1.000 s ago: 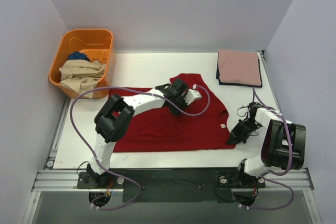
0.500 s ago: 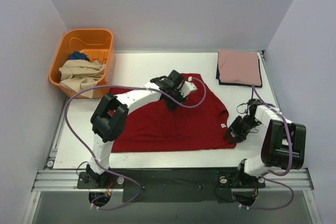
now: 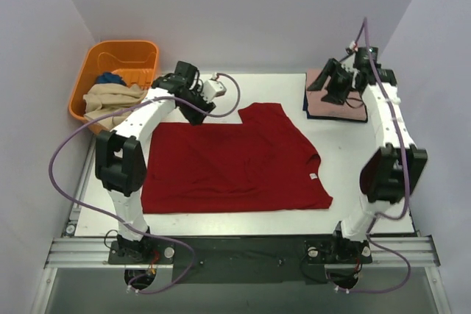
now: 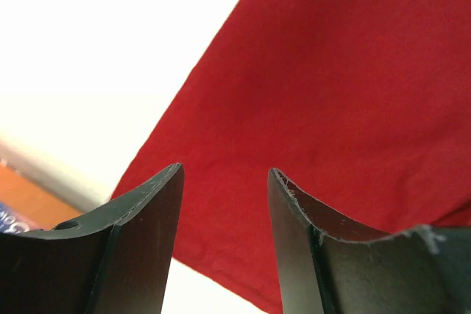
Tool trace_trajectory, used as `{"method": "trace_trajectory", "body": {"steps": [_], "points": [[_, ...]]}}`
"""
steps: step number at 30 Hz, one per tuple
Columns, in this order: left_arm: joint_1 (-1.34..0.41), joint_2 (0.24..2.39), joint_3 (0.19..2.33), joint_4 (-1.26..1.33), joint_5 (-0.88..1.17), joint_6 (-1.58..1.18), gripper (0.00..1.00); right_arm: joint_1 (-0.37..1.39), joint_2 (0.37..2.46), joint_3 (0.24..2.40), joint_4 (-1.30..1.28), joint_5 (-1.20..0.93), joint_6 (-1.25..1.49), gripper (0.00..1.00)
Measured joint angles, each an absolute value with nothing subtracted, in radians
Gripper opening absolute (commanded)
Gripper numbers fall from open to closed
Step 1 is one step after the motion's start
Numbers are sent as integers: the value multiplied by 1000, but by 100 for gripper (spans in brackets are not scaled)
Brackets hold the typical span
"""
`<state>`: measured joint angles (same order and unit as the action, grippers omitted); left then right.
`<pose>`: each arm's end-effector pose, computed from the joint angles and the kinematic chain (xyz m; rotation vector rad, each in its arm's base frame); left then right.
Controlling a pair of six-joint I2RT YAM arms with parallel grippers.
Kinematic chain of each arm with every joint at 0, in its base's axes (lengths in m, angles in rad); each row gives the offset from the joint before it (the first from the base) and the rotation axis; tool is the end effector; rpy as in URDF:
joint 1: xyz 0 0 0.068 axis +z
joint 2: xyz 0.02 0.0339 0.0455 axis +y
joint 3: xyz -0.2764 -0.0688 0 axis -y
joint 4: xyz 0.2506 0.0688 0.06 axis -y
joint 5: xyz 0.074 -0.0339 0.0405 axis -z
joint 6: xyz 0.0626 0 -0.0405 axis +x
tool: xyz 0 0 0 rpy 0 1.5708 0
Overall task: Fold and stack the t-shirts
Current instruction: Grap the side of the flattened tshirt furthest away from the robot with both arms
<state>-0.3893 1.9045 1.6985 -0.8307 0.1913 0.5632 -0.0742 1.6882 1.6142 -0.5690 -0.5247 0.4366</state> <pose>0.3998 -0.1769 0.2655 1.2468 2.2688 -0.1859 0.4105 0.0009 0.3524 0.2701 2.2055 0.7802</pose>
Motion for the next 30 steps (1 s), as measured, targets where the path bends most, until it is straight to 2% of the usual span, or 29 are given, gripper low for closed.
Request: {"method": "trace_trajectory", "body": {"steps": [7,12,14,20,24,26,27,28,29,30], "points": [[-282,2017,1798,-911,211,725,60,6,2239,2100,-528,-518,480,59],[-243,2104,1878,-951,231,799,60,62,2511,2261,-525,-474,525,58],[-224,2141,1923,-962,228,815,60,78,2579,2288,-507,-486,568,57],[-196,2196,1966,-1003,219,862,60,89,2603,2315,-448,-451,624,50],[-193,2208,1966,-1026,218,888,60,95,2609,2313,-441,-466,645,36],[-190,2211,1966,-1037,218,903,60,105,2616,2312,-432,-490,658,26],[-188,2212,1966,-1043,218,907,60,110,2618,2308,-430,-503,663,17],[-186,2212,1967,-1047,218,914,61,115,2622,2305,-430,-513,669,13],[-183,2213,1969,-1052,218,922,61,119,2626,2304,-427,-526,676,1],[-181,2215,1974,-1056,218,929,61,121,2632,2303,-424,-541,683,0]]}}
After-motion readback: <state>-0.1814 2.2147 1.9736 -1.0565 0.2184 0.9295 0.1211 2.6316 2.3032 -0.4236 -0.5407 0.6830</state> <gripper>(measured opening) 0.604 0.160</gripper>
